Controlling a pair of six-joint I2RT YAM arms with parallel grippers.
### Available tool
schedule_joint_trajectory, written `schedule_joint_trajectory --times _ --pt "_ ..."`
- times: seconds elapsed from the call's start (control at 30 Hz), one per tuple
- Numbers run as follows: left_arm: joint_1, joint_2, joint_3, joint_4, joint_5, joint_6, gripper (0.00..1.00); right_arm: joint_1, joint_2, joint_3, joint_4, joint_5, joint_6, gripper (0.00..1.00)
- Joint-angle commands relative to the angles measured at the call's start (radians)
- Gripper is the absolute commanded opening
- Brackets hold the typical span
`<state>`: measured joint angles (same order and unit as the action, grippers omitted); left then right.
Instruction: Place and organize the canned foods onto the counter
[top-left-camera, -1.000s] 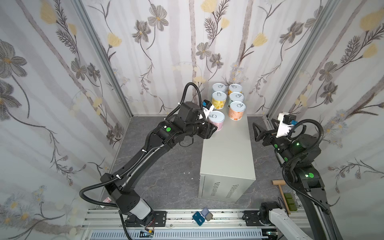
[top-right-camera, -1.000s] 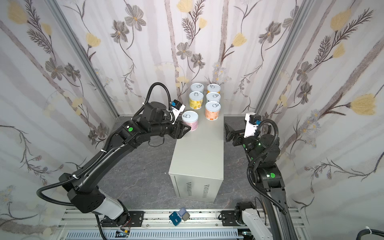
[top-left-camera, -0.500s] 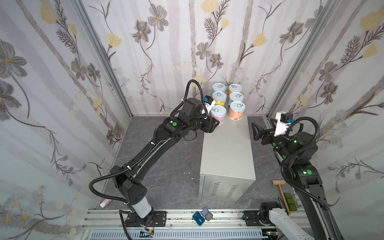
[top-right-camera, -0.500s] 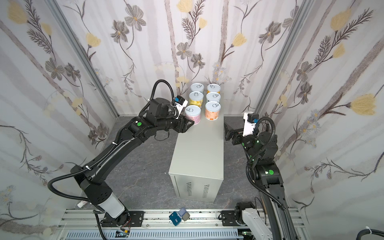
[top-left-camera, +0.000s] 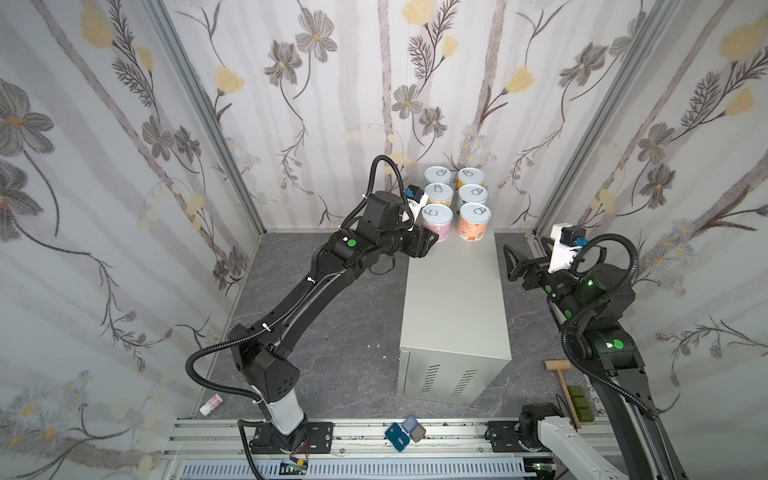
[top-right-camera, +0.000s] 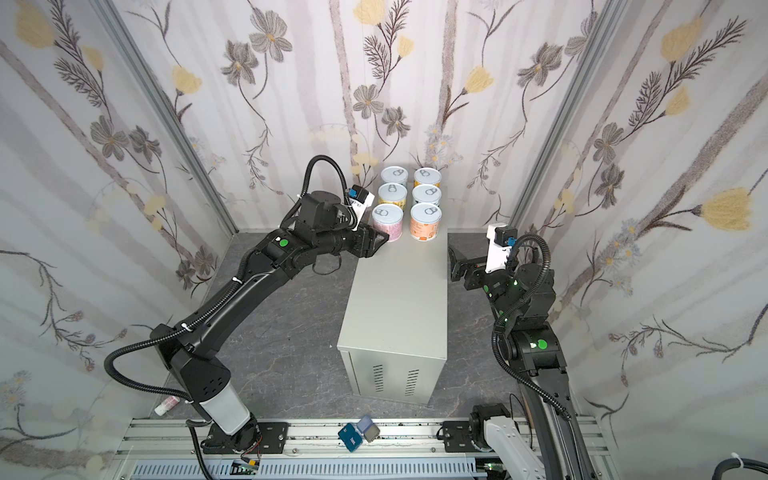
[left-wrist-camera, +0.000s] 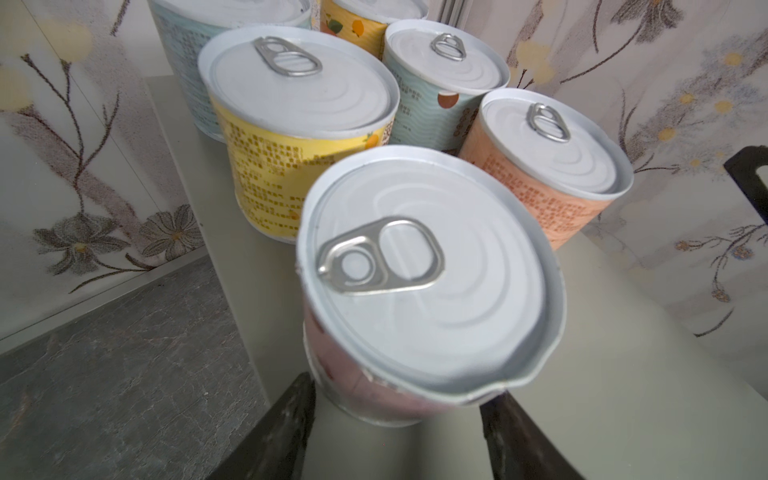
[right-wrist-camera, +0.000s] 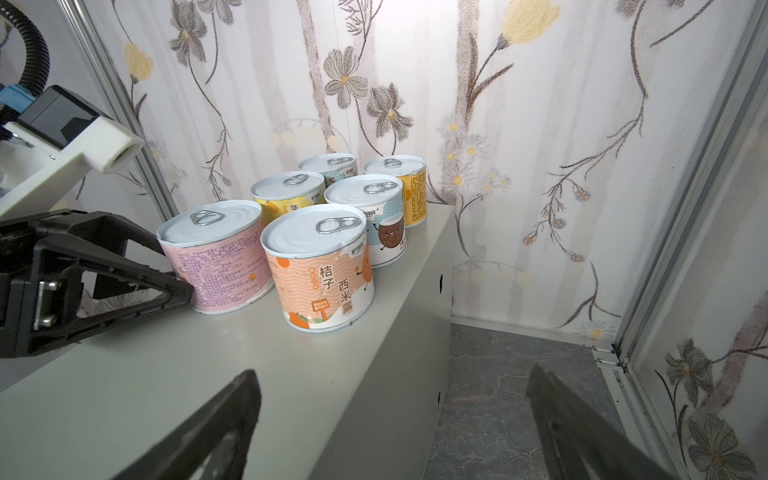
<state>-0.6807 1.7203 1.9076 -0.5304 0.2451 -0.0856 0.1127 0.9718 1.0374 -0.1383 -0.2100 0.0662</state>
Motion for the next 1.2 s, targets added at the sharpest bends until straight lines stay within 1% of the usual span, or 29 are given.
schedule_joint_trajectory --times 0.0,0.87,1.17 --pt "0.009 0.011 0.008 -0.014 0.005 -0.013 0.65 0.002 0.004 0.005 0.011 0.000 -0.014 1.00" --pt "0.021 0.023 0.010 0.000 0.025 -0.031 0.65 0.001 -0.012 0.000 0.003 -0.004 -0.019 1.00" --pt "0.021 0.011 0.002 -0.002 0.017 -0.031 0.67 0.001 -0.012 -0.002 0.003 -0.006 -0.019 1.00"
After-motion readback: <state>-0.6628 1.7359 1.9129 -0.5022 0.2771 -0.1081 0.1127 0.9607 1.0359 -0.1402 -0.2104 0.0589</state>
